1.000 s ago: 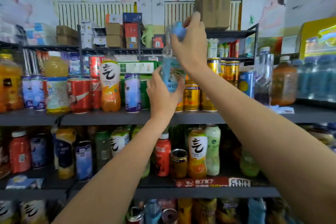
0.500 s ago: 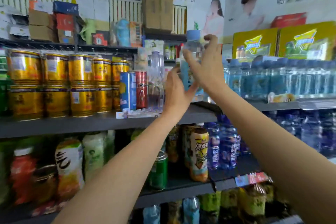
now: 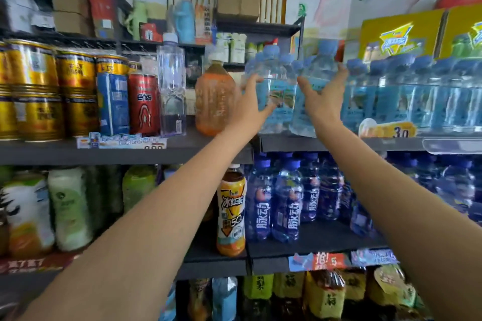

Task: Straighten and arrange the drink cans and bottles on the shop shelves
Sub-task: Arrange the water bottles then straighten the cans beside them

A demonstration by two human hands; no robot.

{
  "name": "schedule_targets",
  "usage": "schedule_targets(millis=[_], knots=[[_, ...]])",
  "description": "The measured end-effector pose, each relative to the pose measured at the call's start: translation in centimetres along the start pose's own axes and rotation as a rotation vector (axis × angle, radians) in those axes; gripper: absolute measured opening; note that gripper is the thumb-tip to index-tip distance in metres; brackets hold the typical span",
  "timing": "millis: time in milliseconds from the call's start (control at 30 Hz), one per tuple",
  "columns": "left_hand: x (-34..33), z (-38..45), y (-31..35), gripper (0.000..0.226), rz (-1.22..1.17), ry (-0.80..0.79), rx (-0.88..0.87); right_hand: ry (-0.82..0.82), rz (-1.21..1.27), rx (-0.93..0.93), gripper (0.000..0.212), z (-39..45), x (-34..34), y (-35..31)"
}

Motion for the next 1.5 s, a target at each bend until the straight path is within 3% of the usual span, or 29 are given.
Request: schedule_targets(millis=[100, 200, 333, 467, 567, 700, 833, 900, 1000, 1200, 1367, 1433, 1500], knots=[[-0.8, -0.7, -0.9, 0.057, 0.02, 0.041, 0.043, -0.15, -0.024, 0.09, 0.078, 0.7, -2.3, -0.1], [-1.2, -1.3, -1.4, 0.063, 0.034, 0.055, 0.099, -0.189, -0.107, 0.096, 0.077, 1.1, -3.3, 0.3], [-1.1, -3.7, -1.0, 0.048, 0.084, 0.026, 0.118, -0.205, -0.118, 0.098, 0.073, 1.5, -3.6, 1.3], [1.4, -9.5, 0.2, 0.034, 0.265, 0.315, -0.068, -0.216, -0.084, 0.082, 0.075, 1.3, -3.9, 2.5], [2.3, -14.0, -2.3, 0.031, 0.397, 0.403, -0.021, -0.098, -0.058, 0.151, 0.07, -0.2, -3.1, 2.1], [3.7, -17.8, -6.0, 0.026, 0.499, 0.434, 0.118, 0.119, 0.198, 0.502, 0.033, -6.5, 0.6, -1.9], [3.9, -19.2, -6.7, 0.029, 0.543, 0.405, 0.126, -0.209, 0.143, 0.91, 0.018, -17.3, -2.9, -1.4], [3.8, -19.3, -7.6, 0.033, 0.53, 0.34, 0.178, -0.329, 0.032, 0.831, 0.017, -19.5, -5.9, 2.3], [3.1, -19.3, -9.3, 0.046, 0.513, 0.189, 0.288, -0.454, -0.04, 0.524, 0.026, -19.2, -8.7, 7.2], [-0.4, -20.8, -11.4, 0.061, 0.527, -0.116, 0.343, -0.617, -0.126, 0.447, 0.059, -18.7, -11.1, 7.4], [0.1, -21.3, -11.8, 0.059, 0.582, -0.14, 0.297, -0.675, -0.106, 0.337, 0.062, -18.5, -11.9, 8.6], [1.3, -21.4, -11.6, 0.053, 0.602, -0.066, 0.299, -0.599, -0.127, 0.301, 0.053, -18.3, -11.1, 8.8], [2.6, -21.9, -11.4, 0.046, 0.62, 0.037, 0.316, -0.457, -0.114, 0.387, 0.038, -18.6, -9.6, 7.5]])
Point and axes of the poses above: each hand's wrist, its own z-axis towards the middle knuckle, its own x-axis out of the back of the hand, y = z × x, the point moved 9 cm from there along z, towards the middle knuckle, and after that the axes turned 11 degrees about -z, right-handed, at the moved point
